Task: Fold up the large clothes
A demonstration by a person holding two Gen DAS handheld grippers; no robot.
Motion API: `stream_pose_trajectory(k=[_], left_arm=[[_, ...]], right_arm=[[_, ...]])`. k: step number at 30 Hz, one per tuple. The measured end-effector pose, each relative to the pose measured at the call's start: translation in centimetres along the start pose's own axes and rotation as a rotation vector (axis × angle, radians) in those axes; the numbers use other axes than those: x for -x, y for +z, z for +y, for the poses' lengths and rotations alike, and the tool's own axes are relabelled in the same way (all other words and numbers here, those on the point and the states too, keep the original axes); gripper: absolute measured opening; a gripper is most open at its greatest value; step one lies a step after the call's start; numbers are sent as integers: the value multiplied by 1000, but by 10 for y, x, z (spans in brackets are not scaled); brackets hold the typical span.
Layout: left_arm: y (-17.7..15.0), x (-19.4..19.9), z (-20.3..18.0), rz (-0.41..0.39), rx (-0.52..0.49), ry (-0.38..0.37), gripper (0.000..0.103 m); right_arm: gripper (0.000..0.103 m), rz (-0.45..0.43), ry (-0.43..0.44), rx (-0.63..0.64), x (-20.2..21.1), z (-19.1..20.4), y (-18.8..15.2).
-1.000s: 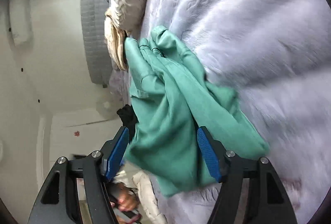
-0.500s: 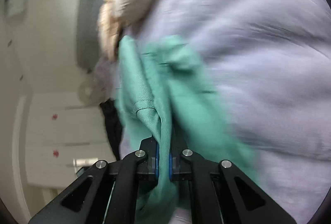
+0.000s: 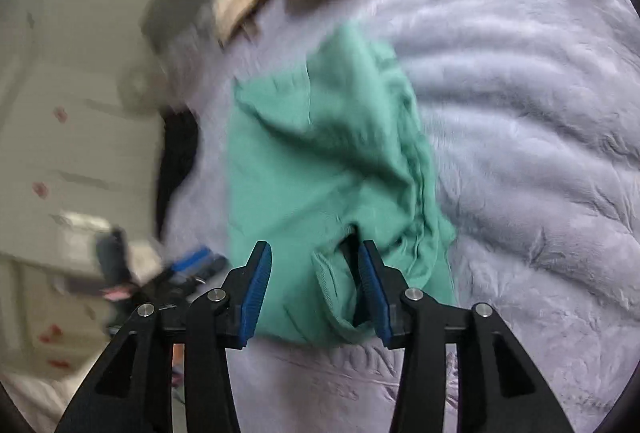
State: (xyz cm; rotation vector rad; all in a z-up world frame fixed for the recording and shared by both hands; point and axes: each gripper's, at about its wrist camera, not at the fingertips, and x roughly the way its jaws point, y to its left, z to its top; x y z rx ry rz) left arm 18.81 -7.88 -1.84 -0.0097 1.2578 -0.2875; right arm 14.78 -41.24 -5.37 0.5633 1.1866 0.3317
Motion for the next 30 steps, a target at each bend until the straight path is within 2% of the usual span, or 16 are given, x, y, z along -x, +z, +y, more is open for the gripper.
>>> stream_pose_trajectory(k=[1,4,6,8,10,15,17,22,27,30], left_arm=[[-6,-2,-3,8,-14,1,86],[-29,-10,-2,30,-43,2,86],[-43,-12,2,27,-25,-27,93],[-50,-15,3,26,-14,-28,96],[-54,-18,0,22,-23,-16,96],[-60,-15,-6,14,-39,4,96],[-62,-14,-9,9,-48,20,96],[-57,-14,-9,14,-25,37,96],[-59,-12,-8,18,2,64,96],[-62,-11,-10,21,24,82,96]], right_arm=[[2,20,-44,16,-5,1,-5],[3,4,-97,-36,-4,-17,-23],[3,1,-125,-143,-1,-48,-43],[2,13,-100,-253,-4,-83,-65],[2,7,-82,-285,-13,-96,-79],[2,-3,-102,-256,-14,-93,-85],[2,1,-101,-251,-18,-86,-70],[2,-1,-100,-242,-1,-68,-62],[9,-78,-205,-184,25,-43,-44],[9,-96,-150,-137,36,-32,-23]])
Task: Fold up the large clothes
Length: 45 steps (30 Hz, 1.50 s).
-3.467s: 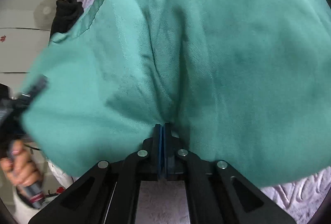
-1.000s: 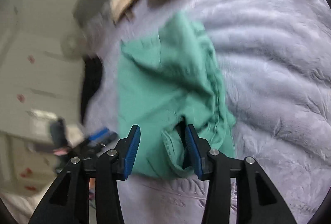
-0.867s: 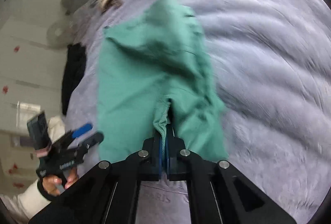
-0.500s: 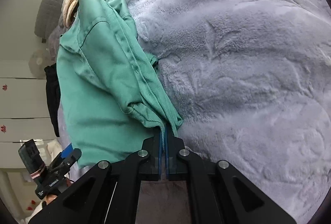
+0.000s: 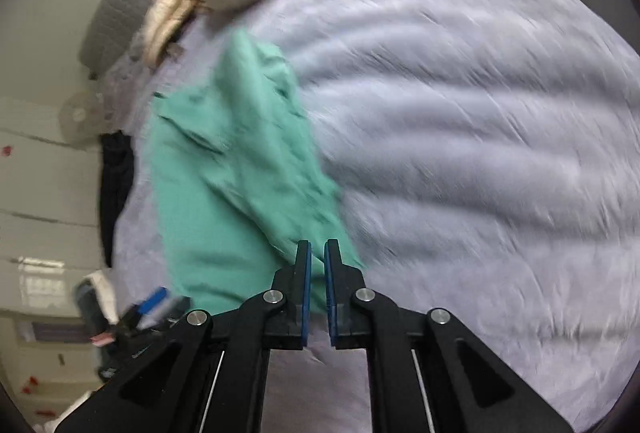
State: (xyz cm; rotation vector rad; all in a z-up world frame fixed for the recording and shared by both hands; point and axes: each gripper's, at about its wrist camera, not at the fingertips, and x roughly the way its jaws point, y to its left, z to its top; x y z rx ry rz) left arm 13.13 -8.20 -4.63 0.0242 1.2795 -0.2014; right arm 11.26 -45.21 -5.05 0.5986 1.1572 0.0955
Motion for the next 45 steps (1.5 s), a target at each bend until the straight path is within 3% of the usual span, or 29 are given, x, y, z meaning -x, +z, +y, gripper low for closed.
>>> stream_pose_trajectory(k=[5,13,15,16,17,18,19,21,22,23,24,28,34,38,39,40,41,42,45], left_arm=[[-1,1,-3,8,43,37,96],[0,1,-6,26,61,73,96],[0,1,-6,29,57,79,96],[0,1,-6,30,57,78,96],[1,1,-5,32,60,76,96],[1,1,-5,33,64,73,96],[2,1,-5,33,67,72,96],[2,1,-5,33,73,71,96],[2,1,-5,32,75,71,96],[2,2,-5,32,77,70,96],[2,2,-5,32,81,67,96],[2,1,-6,33,87,59,96],[8,1,-3,62,100,38,96],[18,11,11,71,151,-57,96],[22,11,16,76,171,-96,96],[26,10,20,83,189,-130,96],[29,7,23,88,200,-159,96],[34,2,26,97,210,-202,96],[43,-21,32,139,233,-290,96]], right_arm=[[9,45,25,114,-24,26,45],[9,112,24,124,-83,36,107],[22,97,19,131,-81,39,113],[52,84,19,139,-77,39,114],[74,69,16,147,-73,40,115],[74,44,19,158,-69,40,115],[71,34,30,170,-68,41,116],[51,76,49,179,-77,43,121],[24,100,60,175,-83,44,123],[6,128,67,170,-91,44,125],[6,147,60,166,-98,44,126],[4,88,-20,211,-101,43,137],[4,132,-5,140,-118,19,145],[7,124,8,126,-94,16,148],[10,126,32,124,-88,15,149],[30,128,60,120,-85,14,150],[69,133,94,111,-82,12,150],[83,138,133,98,-80,9,150],[87,160,209,87,-87,4,149]])
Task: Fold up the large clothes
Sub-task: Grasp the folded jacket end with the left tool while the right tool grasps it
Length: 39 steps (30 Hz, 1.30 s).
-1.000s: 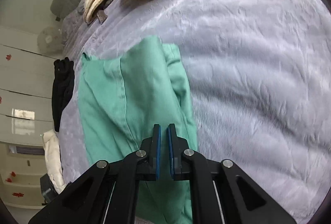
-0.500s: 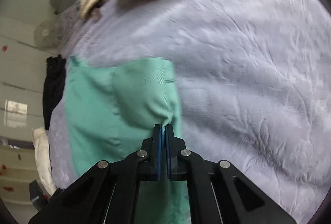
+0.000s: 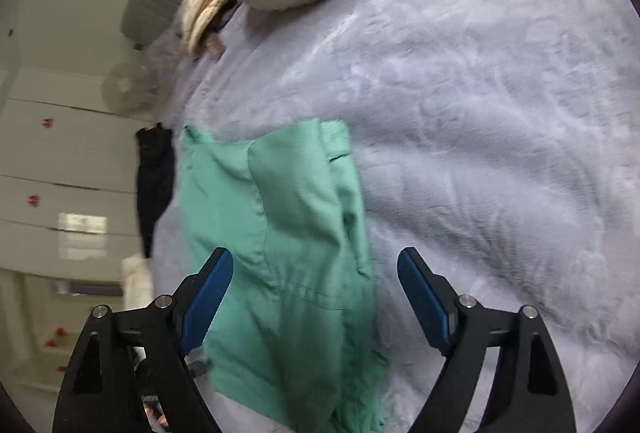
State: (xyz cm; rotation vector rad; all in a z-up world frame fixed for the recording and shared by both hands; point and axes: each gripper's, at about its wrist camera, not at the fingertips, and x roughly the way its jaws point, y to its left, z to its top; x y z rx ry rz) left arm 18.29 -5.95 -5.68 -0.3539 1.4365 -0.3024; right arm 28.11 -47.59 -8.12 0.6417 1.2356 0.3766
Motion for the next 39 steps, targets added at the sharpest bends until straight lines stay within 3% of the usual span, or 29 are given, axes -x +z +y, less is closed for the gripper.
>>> stream_pose_trajectory(k=[5,10,12,13,14,17,20,26,30,34,39], left_arm=[[11,-35,6,79,32,-120,96],[11,-50,-5,84,-2,-142,101],[9,-54,-10,81,-26,-116,101],[8,-54,-12,75,-38,-102,101],[8,-52,-14,68,-51,-92,88],[3,-39,-22,44,-88,-74,54],[2,-17,-25,5,-102,-89,40],[0,26,-40,-71,-139,-132,36],[-18,59,-28,-88,-141,-168,36],[-52,93,-8,-98,-155,-180,36],[-104,131,30,-75,-170,-122,36]], right_arm=[[86,54,50,-58,-29,-22,4],[84,73,189,-110,-54,-34,20],[79,73,240,-148,-65,-38,28],[65,71,246,-168,-69,-39,31],[42,72,252,-191,-72,-42,33],[24,61,250,-208,-79,-37,33],[22,26,283,-219,-70,-28,28],[21,-12,364,-206,-45,0,15],[21,-21,382,-184,-33,29,-2],[21,-13,389,-159,-24,55,-36],[21,9,404,-149,-35,92,-106]])
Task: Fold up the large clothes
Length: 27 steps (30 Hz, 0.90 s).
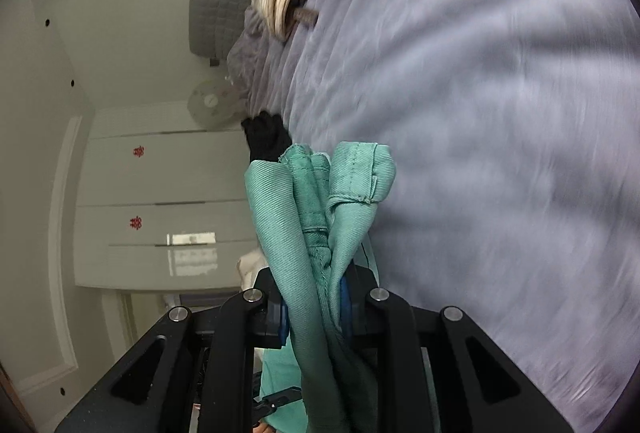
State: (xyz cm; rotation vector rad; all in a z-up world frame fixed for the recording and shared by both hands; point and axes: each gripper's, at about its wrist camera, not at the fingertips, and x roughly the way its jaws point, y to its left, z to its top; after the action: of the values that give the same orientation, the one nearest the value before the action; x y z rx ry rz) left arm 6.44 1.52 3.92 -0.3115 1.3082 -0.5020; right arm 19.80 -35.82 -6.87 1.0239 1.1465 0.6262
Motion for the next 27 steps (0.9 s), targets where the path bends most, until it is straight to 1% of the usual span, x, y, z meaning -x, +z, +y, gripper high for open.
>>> stream_pose_trajectory(k=[2,3,5,7,9,10,11,12,14,15,16,17,18,19,21,23,25,26,27], left_arm=[[-22,11,10,14,14,20,37],[-37,15,18,24,30,29,37],[-57,13,27,40,53,48,37],[-78,2,46,68,84,74,37],[-100,-15,63,105,118,107,38],[-105,-19,70,113,134,109,42],[-109,-20,75,115,147,111,45],[-115,-14,76,118,142,112,45],[-115,1,73,120,98,114,45],[-113,7,73,118,78,120,45],[-115,17,75,109,55,129,45],[-111,26,76,88,37,143,49],[-107,35,77,58,28,167,53],[-108,41,71,31,29,187,59],[-97,47,74,-17,52,210,59],[-87,46,80,-35,78,227,59],[-83,35,78,-40,70,234,59],[-90,27,77,-26,53,253,59],[-94,18,73,-8,36,274,59]], right_arm=[[21,14,3,-7,-13,0,-26],[21,22,11,-23,-23,-3,-45],[21,35,16,-53,-38,-12,-69],[21,58,-8,-85,-57,-27,-90],[21,86,-70,-107,-76,-43,-103],[21,84,-123,-119,-81,-51,-106],[24,74,-170,-125,-81,-56,-106],[26,64,-214,-141,-79,-60,-105],[31,59,-276,-157,-72,-57,-104],[33,58,-340,-106,-65,-44,-104],[41,62,-397,-56,-61,-34,-105],[46,67,-465,4,-55,-22,-109],[46,69,-523,61,-49,-9,-114],[46,75,-552,105,-43,3,-120],[46,107,-548,155,-38,24,-139],[46,167,-527,186,-38,36,-164],[46,234,-517,193,-38,39,-196],[41,274,-534,198,-42,38,-212],[36,299,-579,217,-45,35,-224]])
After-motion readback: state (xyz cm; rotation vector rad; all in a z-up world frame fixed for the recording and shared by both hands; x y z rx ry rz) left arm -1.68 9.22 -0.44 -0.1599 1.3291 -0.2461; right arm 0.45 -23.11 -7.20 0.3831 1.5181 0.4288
